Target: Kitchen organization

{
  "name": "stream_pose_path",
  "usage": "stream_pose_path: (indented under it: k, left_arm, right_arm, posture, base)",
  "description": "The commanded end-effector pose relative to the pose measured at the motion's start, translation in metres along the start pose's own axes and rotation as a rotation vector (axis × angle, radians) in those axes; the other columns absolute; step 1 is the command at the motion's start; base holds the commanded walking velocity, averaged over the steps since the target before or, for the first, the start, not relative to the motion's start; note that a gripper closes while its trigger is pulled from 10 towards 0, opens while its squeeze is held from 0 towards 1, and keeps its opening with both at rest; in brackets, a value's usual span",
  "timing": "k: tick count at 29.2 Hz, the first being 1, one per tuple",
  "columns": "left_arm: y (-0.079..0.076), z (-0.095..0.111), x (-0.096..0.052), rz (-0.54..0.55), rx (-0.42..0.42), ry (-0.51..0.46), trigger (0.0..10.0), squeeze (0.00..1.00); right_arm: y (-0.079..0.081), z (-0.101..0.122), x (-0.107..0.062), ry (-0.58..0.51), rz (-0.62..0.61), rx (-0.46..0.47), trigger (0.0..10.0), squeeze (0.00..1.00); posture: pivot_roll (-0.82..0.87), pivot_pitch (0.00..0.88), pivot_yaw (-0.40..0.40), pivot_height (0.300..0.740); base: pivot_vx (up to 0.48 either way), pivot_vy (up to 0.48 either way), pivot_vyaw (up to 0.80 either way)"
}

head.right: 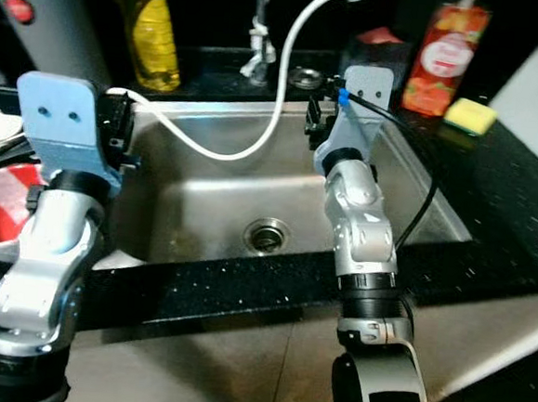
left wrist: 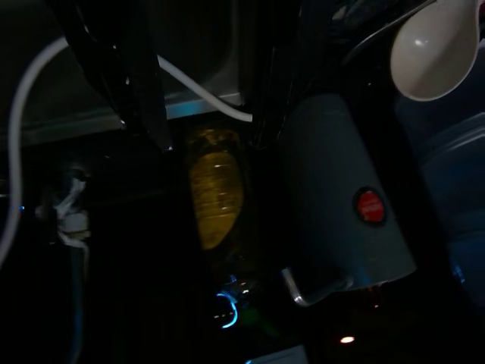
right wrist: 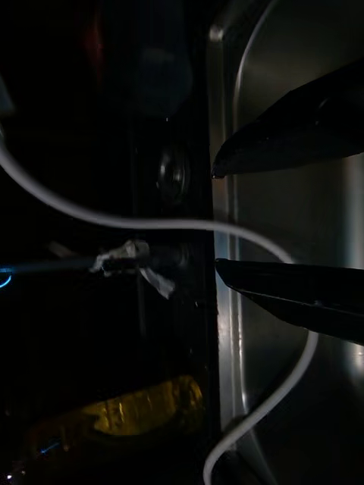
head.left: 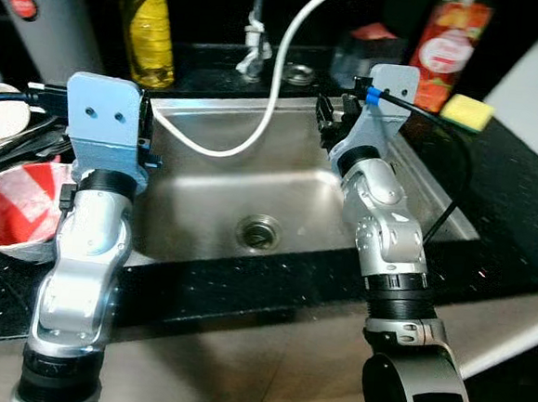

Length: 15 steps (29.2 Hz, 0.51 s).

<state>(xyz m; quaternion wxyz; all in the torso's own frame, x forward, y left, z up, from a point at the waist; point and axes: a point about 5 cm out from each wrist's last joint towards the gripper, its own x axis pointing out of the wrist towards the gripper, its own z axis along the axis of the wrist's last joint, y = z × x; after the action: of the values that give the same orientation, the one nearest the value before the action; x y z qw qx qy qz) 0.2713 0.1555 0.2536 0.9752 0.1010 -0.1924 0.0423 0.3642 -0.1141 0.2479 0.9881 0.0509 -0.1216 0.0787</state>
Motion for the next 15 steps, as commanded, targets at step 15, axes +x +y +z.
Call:
stream_pose_path:
  k: [15]
  left_arm:
    - [-0.0012, -0.0077, -0.0013, 0.011, 0.006, 0.039, 10.0, 0.00]
  right_arm:
    - [0.0091, -0.0039, 0.0018, 0.013, 0.043, -0.015, 10.0, 0.00]
  posture:
    - [0.17, 0.000, -0.022, 0.740]
  base:
    - [0.000, 0.000, 0.80]
